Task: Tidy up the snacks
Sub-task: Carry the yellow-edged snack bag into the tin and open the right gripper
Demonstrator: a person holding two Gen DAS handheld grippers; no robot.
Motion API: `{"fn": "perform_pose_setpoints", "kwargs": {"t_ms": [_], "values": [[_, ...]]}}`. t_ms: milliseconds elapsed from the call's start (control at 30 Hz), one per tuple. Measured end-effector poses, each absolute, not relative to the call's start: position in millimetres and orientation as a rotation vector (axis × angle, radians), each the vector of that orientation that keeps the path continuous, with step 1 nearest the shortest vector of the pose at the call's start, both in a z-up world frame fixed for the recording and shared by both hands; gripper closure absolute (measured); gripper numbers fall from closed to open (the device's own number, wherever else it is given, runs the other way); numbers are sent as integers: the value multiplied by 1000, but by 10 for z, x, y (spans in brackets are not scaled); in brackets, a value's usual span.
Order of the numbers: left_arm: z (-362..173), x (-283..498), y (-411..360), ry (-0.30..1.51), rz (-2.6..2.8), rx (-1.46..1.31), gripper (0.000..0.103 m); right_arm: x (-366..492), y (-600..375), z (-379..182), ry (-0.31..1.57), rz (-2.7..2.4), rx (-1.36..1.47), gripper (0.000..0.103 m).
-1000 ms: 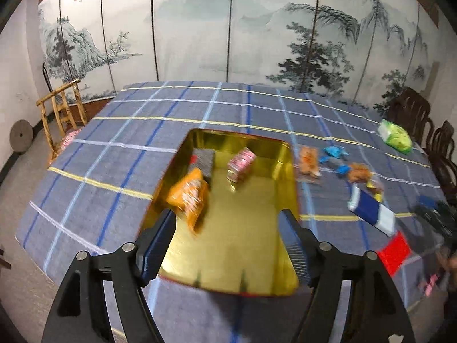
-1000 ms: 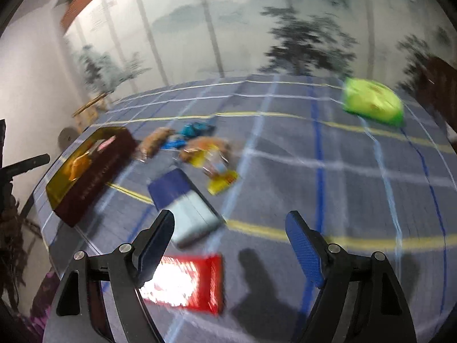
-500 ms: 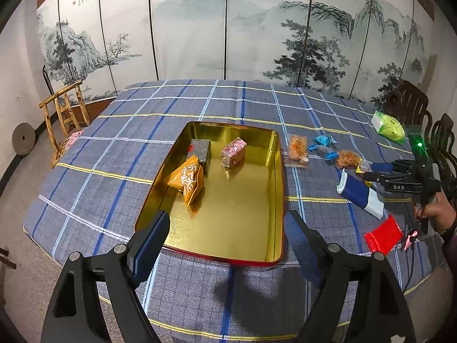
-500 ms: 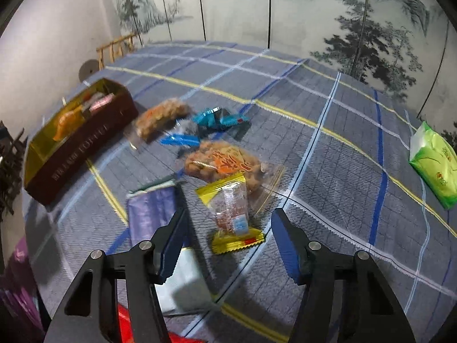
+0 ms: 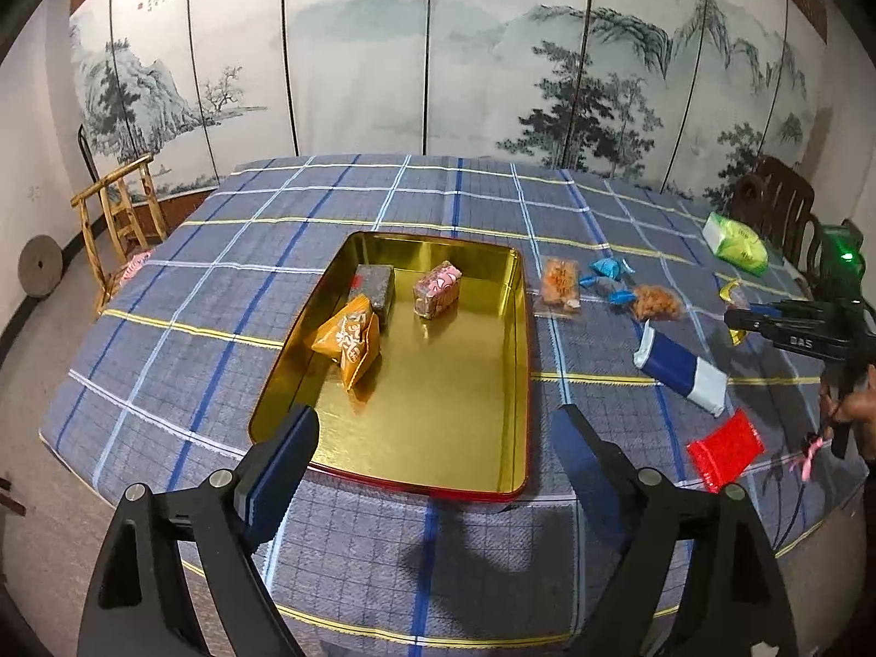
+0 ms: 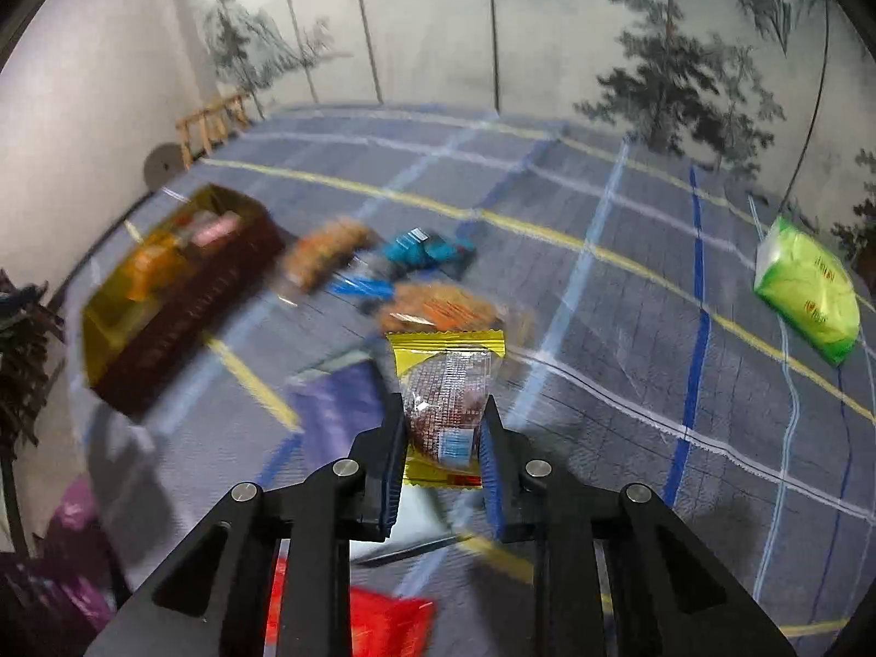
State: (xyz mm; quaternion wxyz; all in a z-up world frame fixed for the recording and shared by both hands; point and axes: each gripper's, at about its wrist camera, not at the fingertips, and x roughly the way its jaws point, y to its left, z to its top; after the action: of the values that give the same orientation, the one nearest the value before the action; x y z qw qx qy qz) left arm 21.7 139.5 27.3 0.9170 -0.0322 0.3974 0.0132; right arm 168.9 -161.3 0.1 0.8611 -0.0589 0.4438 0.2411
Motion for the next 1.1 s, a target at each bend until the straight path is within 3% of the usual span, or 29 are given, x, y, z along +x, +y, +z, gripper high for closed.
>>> {"fn": "perform_pose_setpoints", "kwargs": {"t_ms": [400,700,1100], "values": [[422,-114,1535,742,79,-4,15,1486,-276,580,845,759,-142,78],[457,-239,1708,709,115,32,9,1645,744,323,923,848,-110,78],[370,-208,1861,720,155,88,9,1982,1334,-134,1064,806,-155,78]]}}
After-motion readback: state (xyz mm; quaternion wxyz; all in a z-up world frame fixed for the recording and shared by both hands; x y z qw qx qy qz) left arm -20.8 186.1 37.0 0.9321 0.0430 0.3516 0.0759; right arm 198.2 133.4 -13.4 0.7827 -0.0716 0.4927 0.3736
